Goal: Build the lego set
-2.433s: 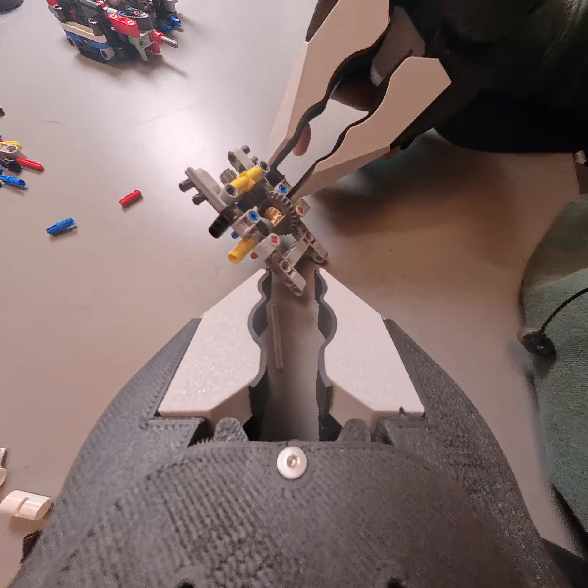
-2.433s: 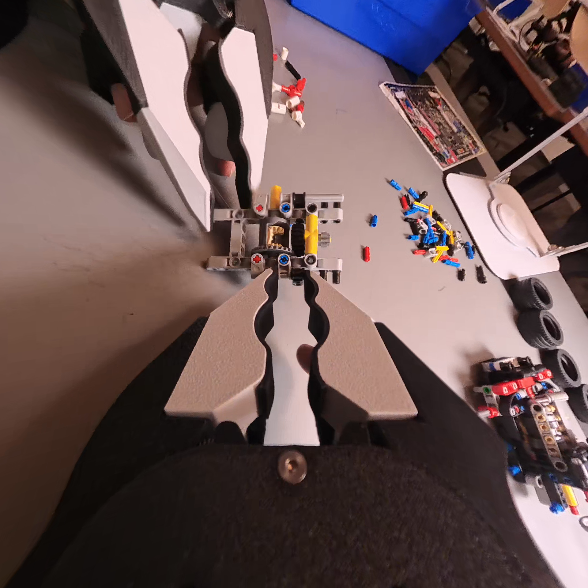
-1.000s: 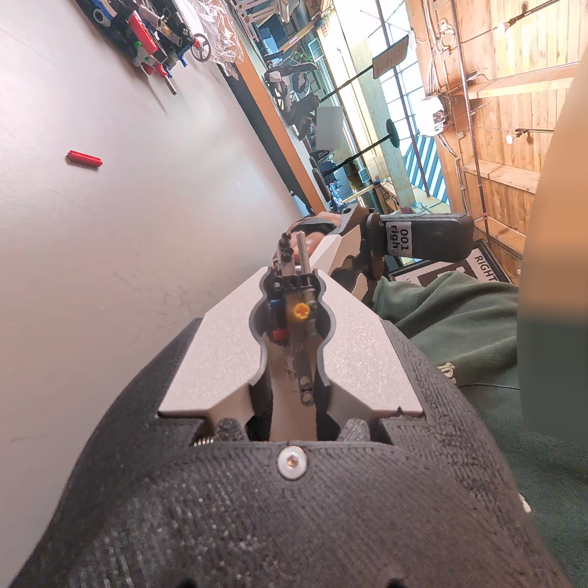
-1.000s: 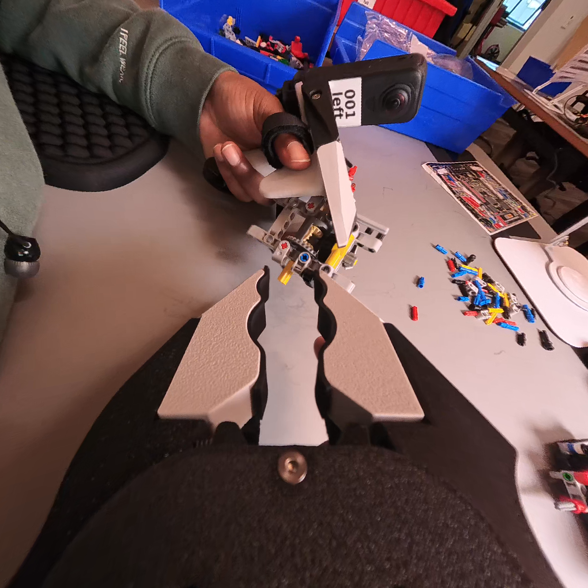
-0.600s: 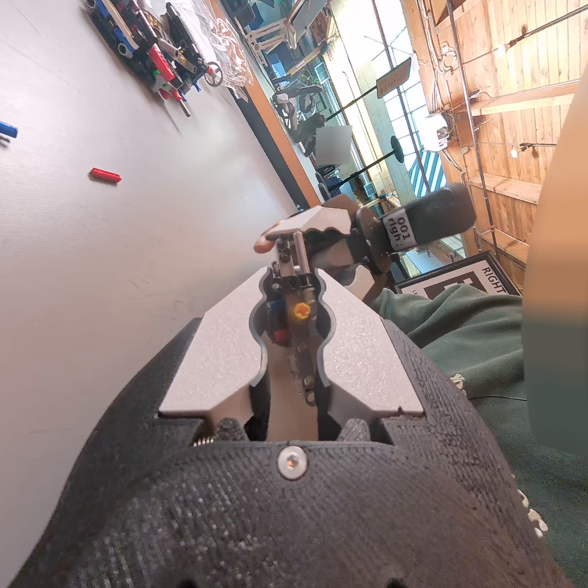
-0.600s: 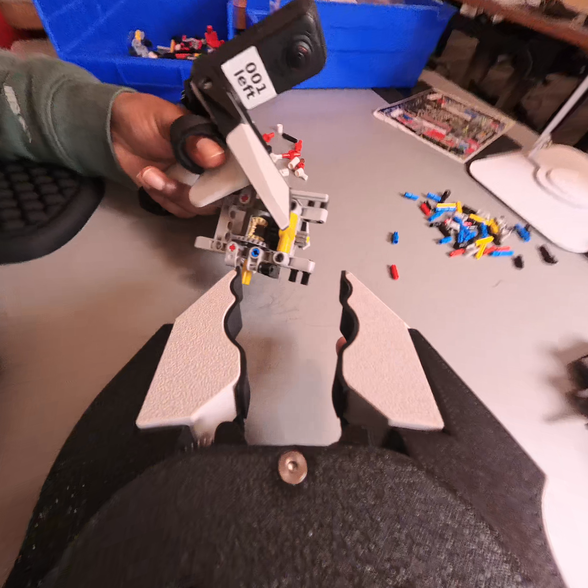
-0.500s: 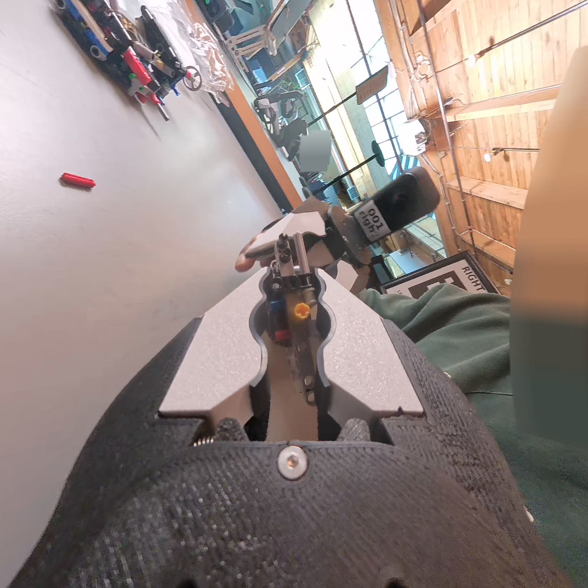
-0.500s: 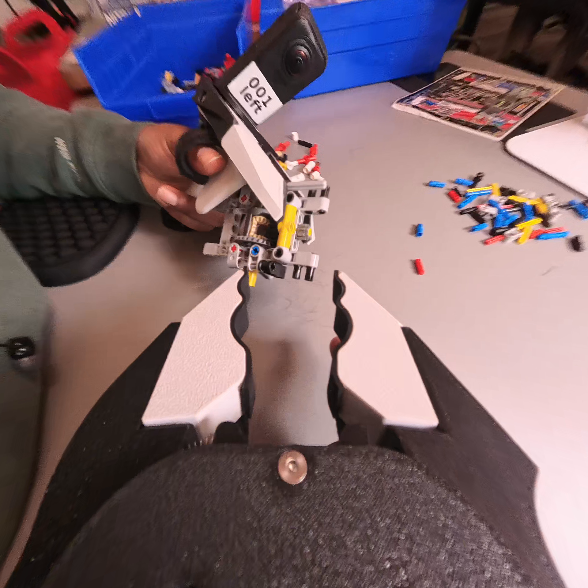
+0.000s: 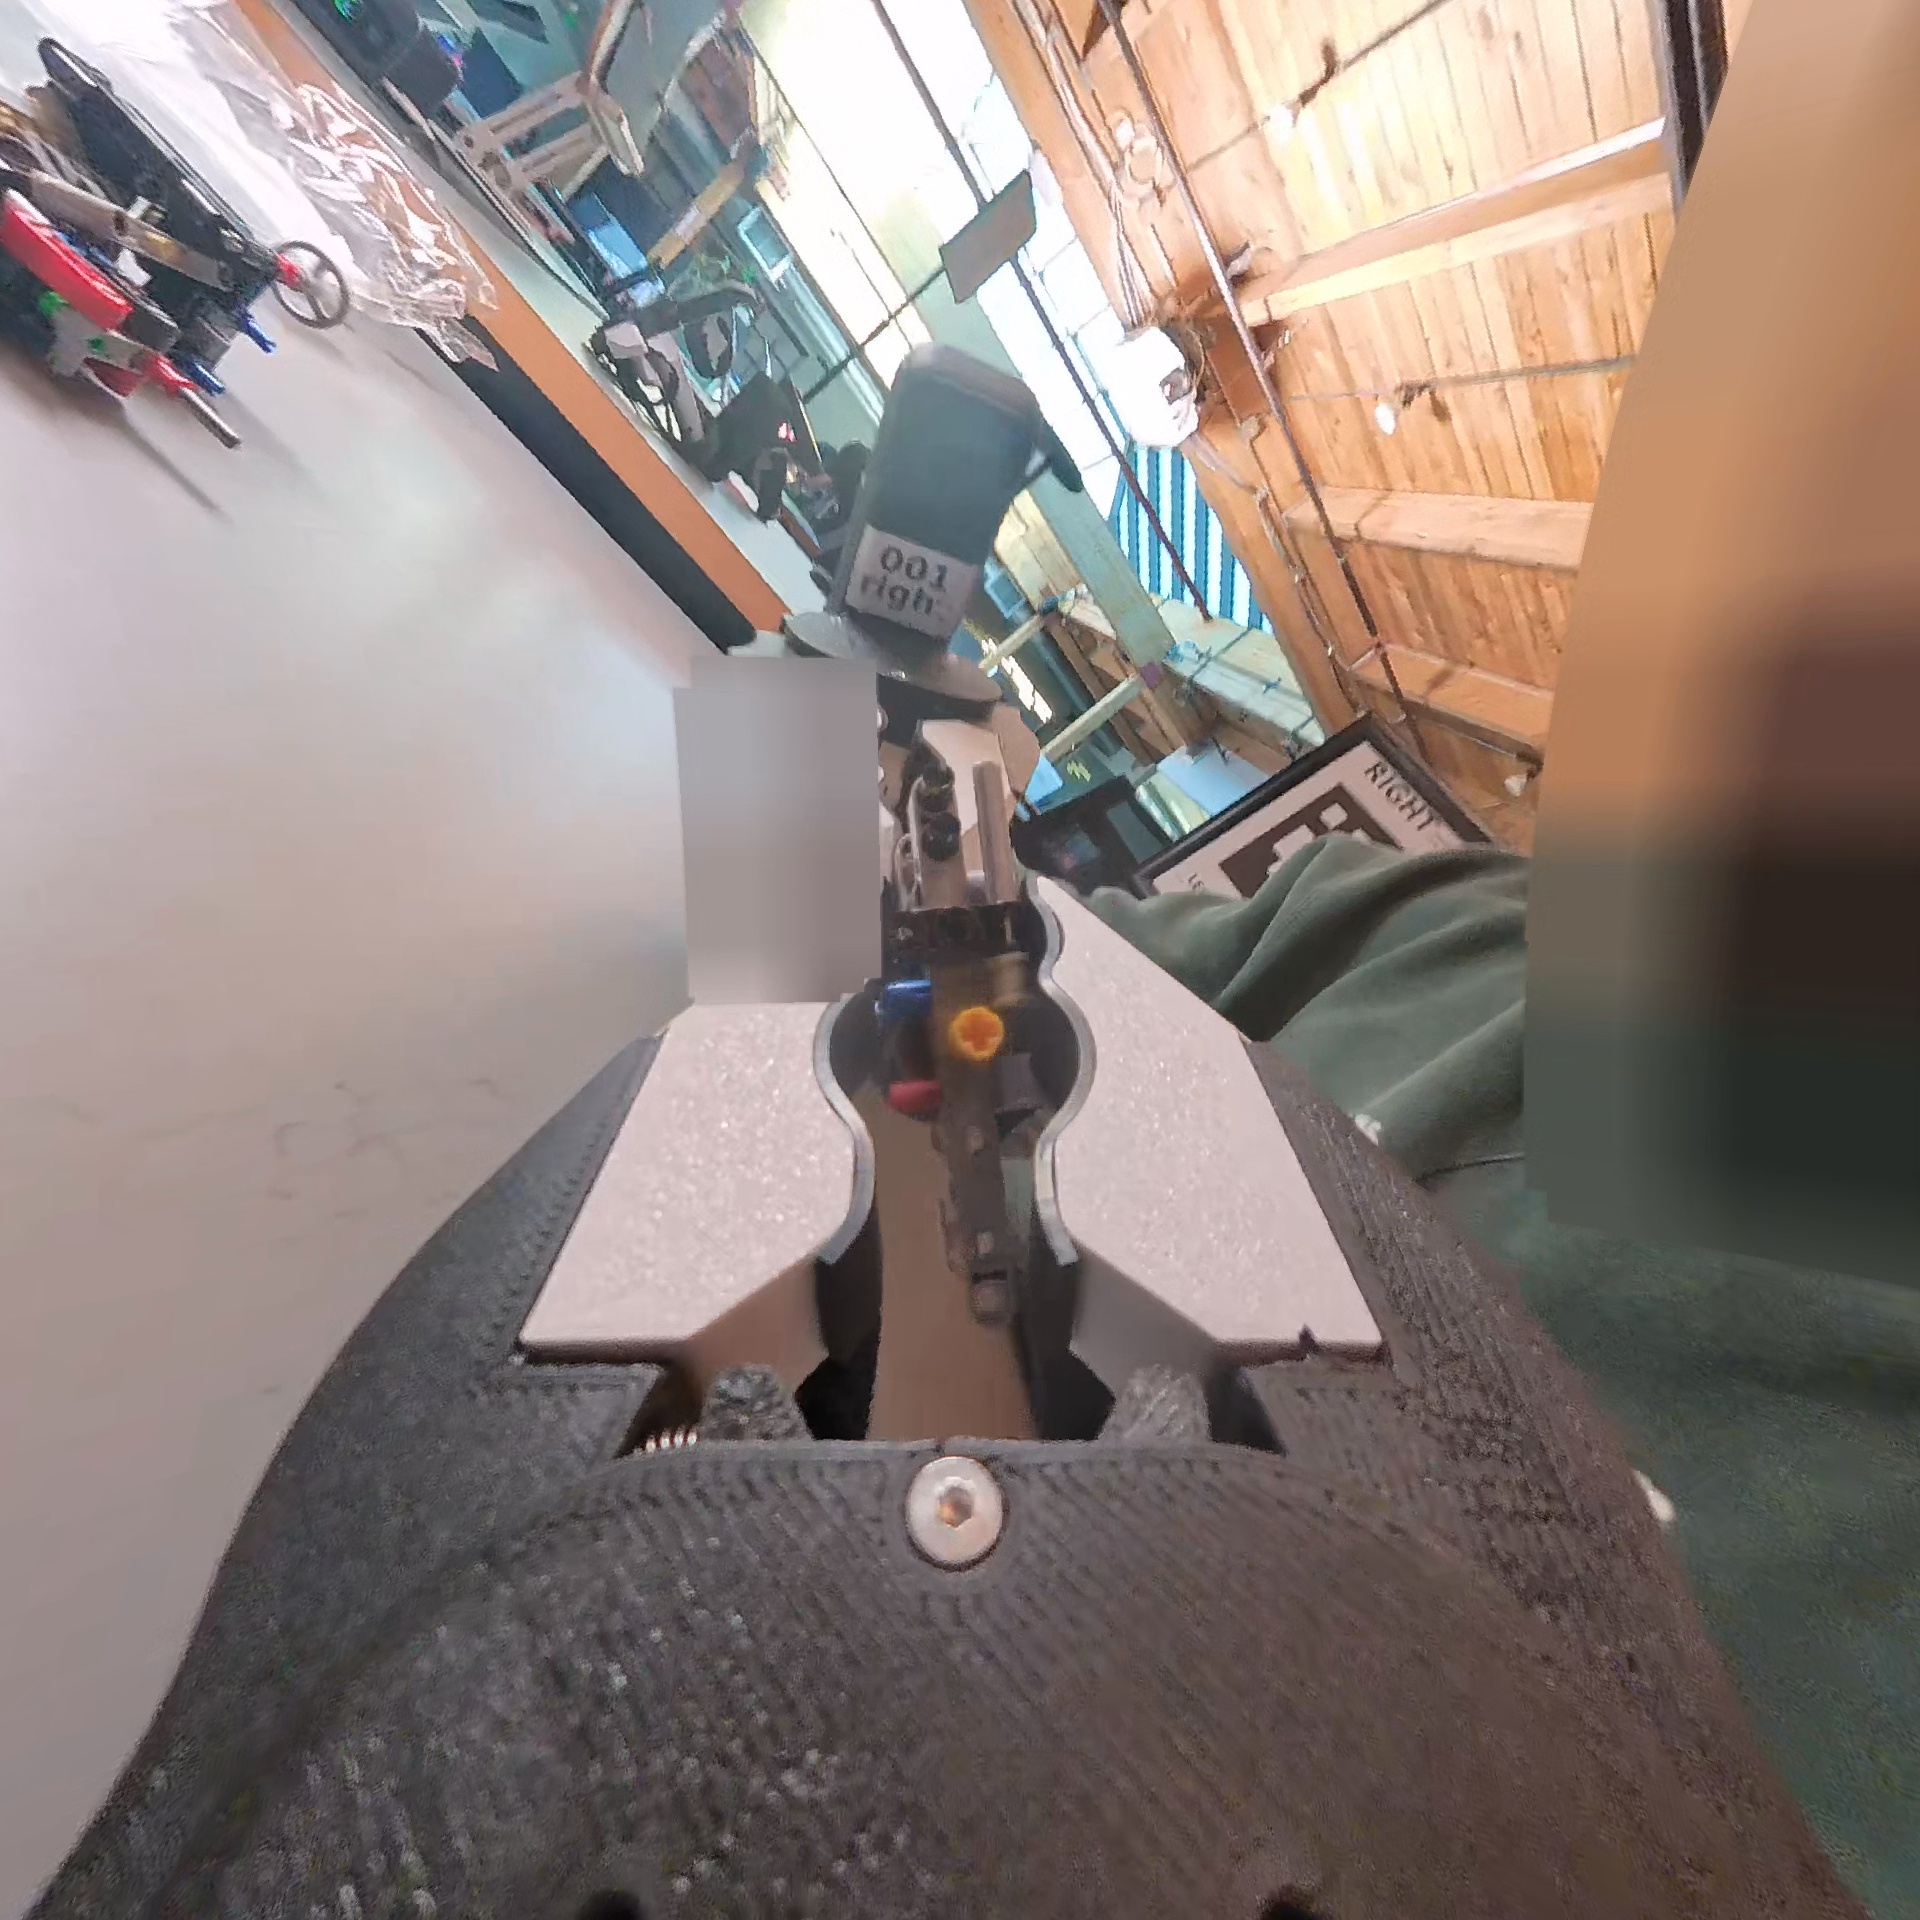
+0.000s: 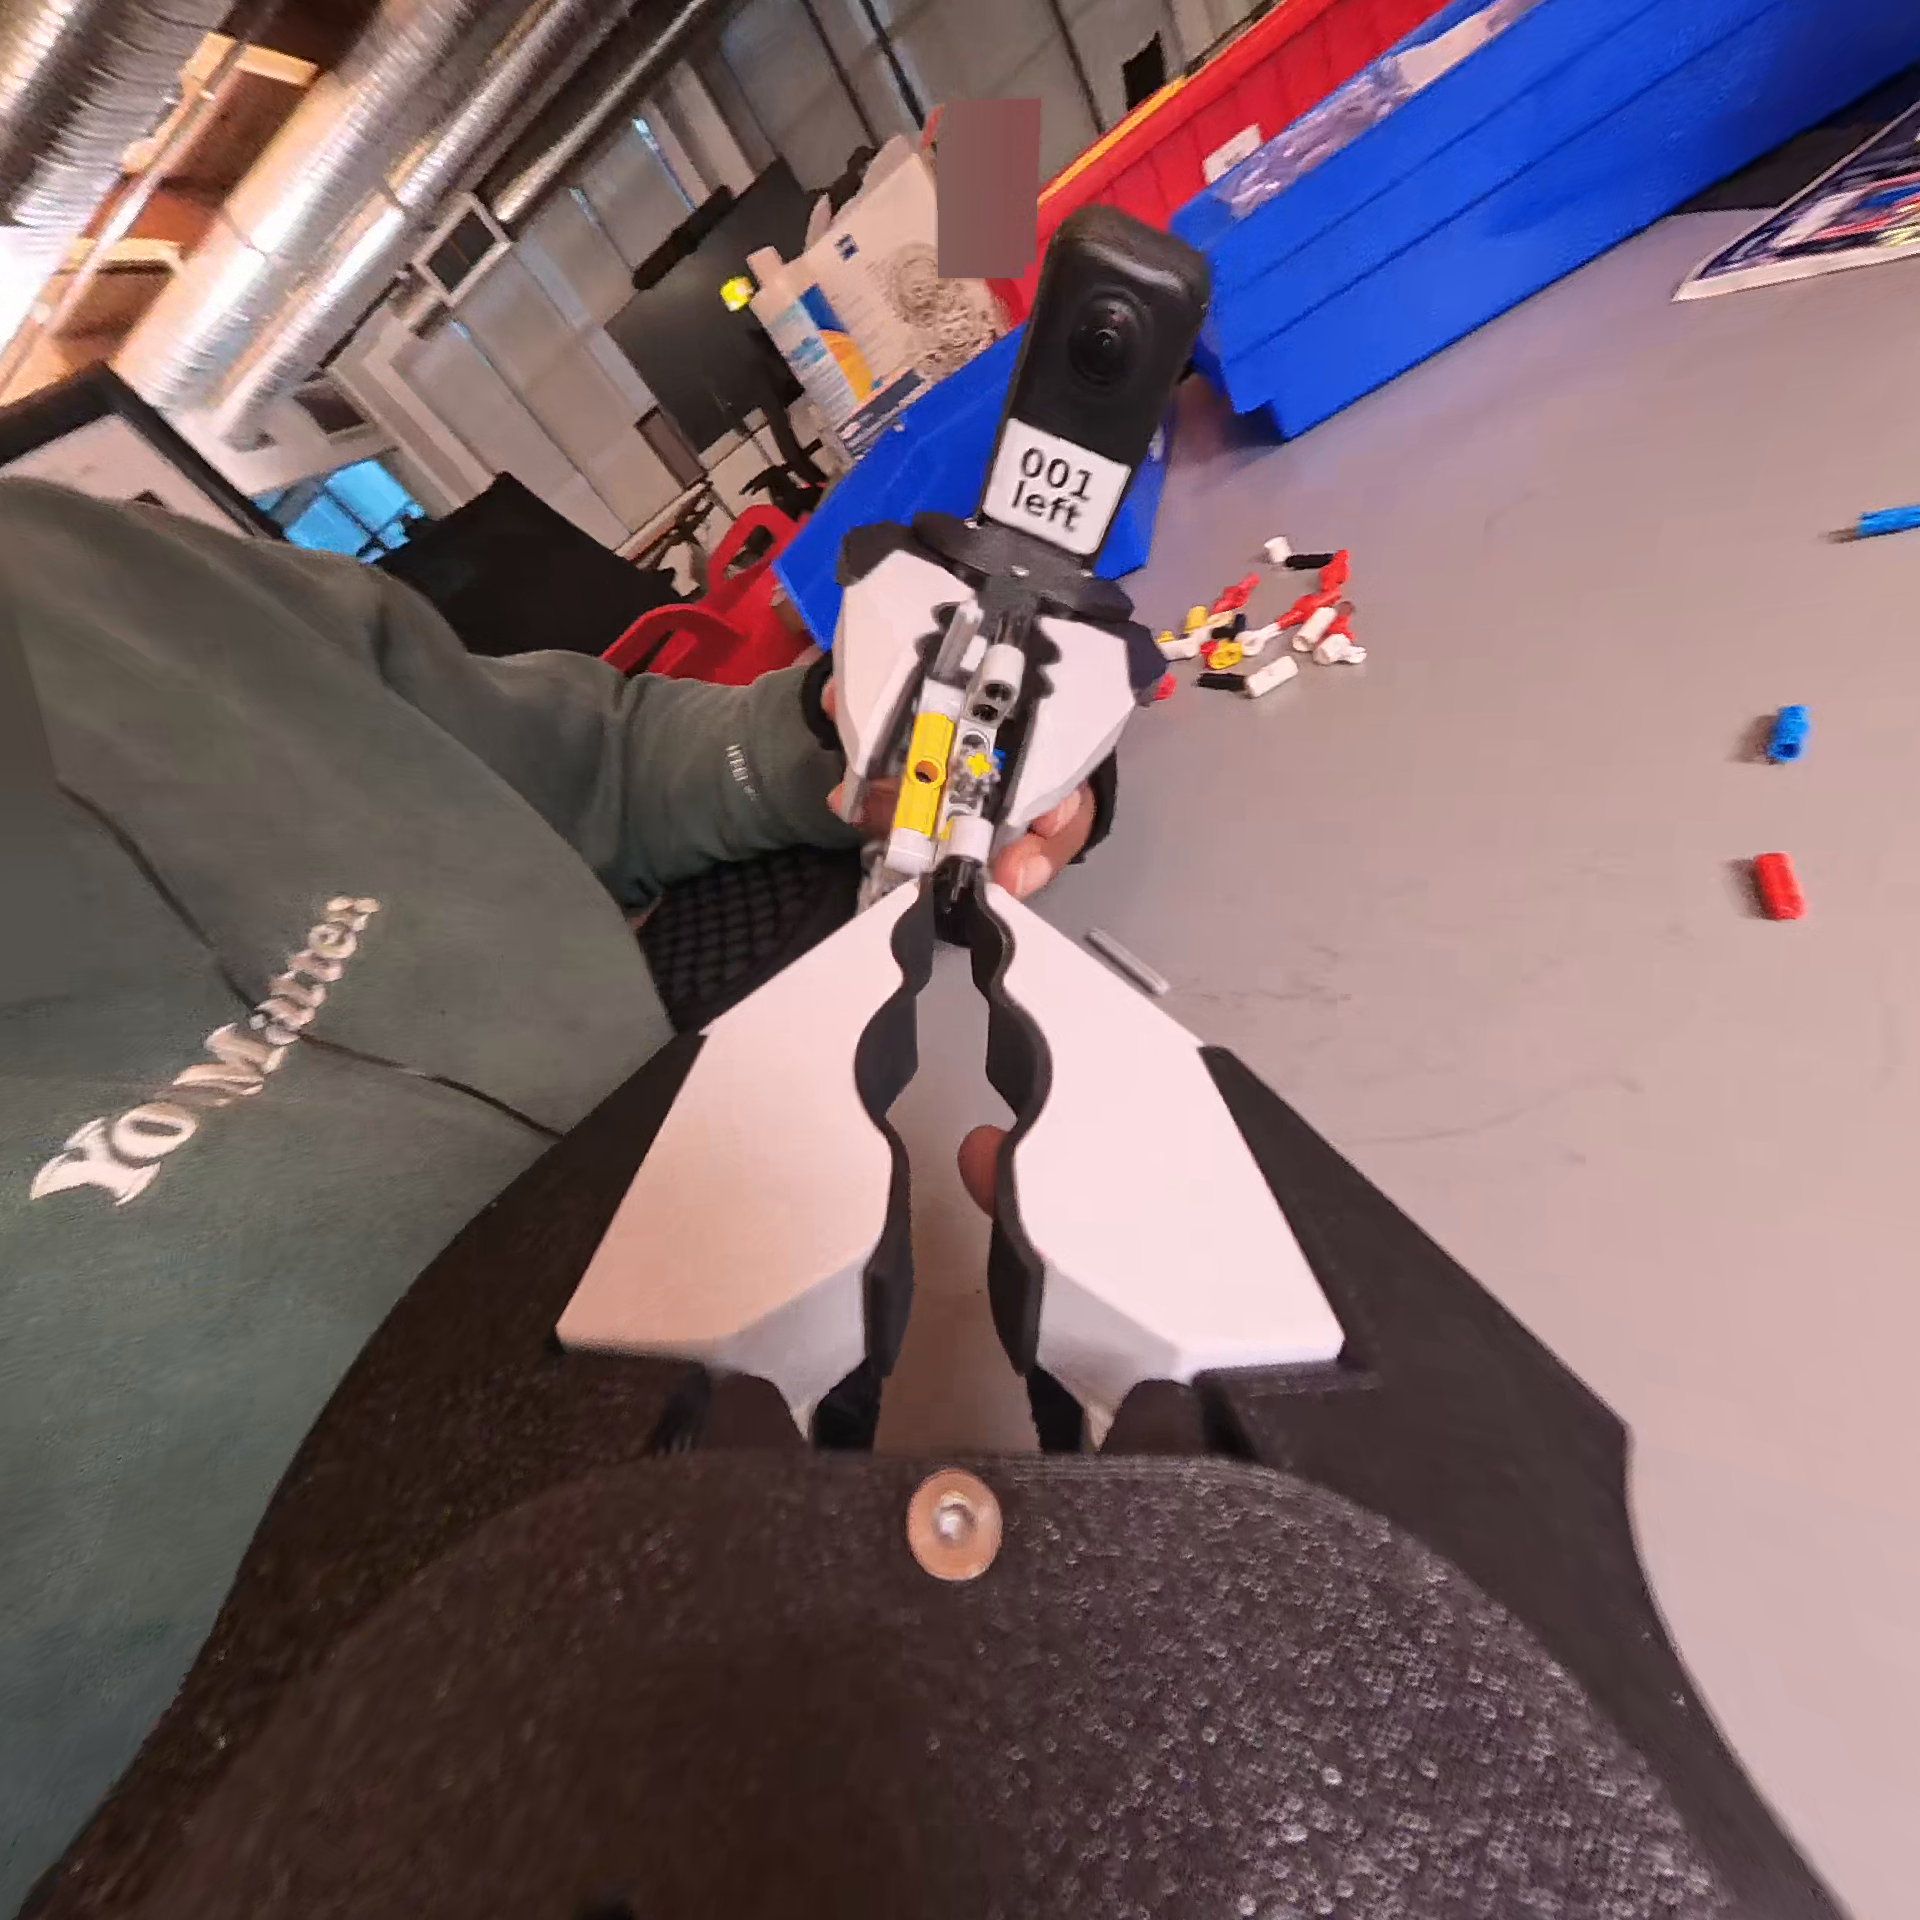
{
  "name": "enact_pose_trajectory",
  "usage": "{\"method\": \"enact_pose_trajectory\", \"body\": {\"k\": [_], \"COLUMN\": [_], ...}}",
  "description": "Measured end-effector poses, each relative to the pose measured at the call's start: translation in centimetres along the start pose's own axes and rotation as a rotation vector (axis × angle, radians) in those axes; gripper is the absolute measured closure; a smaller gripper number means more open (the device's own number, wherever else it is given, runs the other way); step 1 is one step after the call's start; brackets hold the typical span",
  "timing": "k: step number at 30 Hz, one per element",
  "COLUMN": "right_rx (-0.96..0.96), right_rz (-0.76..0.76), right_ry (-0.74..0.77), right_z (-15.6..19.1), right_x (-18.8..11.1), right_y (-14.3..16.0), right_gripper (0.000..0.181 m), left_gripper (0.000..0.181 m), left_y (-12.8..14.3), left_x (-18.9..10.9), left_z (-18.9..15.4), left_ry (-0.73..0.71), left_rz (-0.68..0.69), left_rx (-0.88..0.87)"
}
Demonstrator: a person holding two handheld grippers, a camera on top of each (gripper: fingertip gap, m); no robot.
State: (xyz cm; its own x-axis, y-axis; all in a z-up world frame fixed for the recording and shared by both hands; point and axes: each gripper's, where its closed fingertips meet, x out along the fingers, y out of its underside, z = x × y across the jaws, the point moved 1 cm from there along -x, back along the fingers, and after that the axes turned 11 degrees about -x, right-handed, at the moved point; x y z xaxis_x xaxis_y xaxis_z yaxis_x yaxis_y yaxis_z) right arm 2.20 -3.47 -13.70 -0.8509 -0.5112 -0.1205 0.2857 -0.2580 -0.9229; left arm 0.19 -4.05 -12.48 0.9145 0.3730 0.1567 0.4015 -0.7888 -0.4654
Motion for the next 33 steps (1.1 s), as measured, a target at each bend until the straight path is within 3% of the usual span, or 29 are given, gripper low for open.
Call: {"method": "enact_pose_trajectory", "body": {"k": [10,16,18,20,25,28,33], "right_rx": [0.111,0.076,0.061,0.048,0.028,-0.184,-0.755], "right_rz": [0.256,0.339,0.357,0.371,0.275,0.180,0.196], "right_ry": [-0.136,-0.141,-0.138,-0.134,-0.082,0.078,0.253], "right_z": [0.2,0.3,0.4,0.3,-0.4,-1.9,-0.1], "right_x": [-1.0,-1.0,-0.8,-0.9,-1.1,-1.8,-2.1], "right_y": [2.2,3.1,3.2,3.2,1.7,-0.4,-0.8], "right_gripper": [0.179,0.179,0.179,0.179,0.179,0.163,0.162], "left_gripper": [0.151,0.151,0.164,0.166,0.166,0.167,0.167], "left_y": [3.5,3.3,3.5,3.6,2.2,1.0,-0.3], "left_x": [-0.2,-0.2,-0.1,0.0,-0.1,-0.7,-1.5], "left_z": [2.3,2.2,2.4,2.5,2.0,2.0,2.3], "left_ry": [-0.283,-0.283,-0.286,-0.289,-0.264,-0.217,-0.162], "left_rz": [0.323,0.310,0.318,0.317,0.224,0.136,0.040], "left_rx": [0.298,0.262,0.249,0.246,0.230,0.141,0.004]}}
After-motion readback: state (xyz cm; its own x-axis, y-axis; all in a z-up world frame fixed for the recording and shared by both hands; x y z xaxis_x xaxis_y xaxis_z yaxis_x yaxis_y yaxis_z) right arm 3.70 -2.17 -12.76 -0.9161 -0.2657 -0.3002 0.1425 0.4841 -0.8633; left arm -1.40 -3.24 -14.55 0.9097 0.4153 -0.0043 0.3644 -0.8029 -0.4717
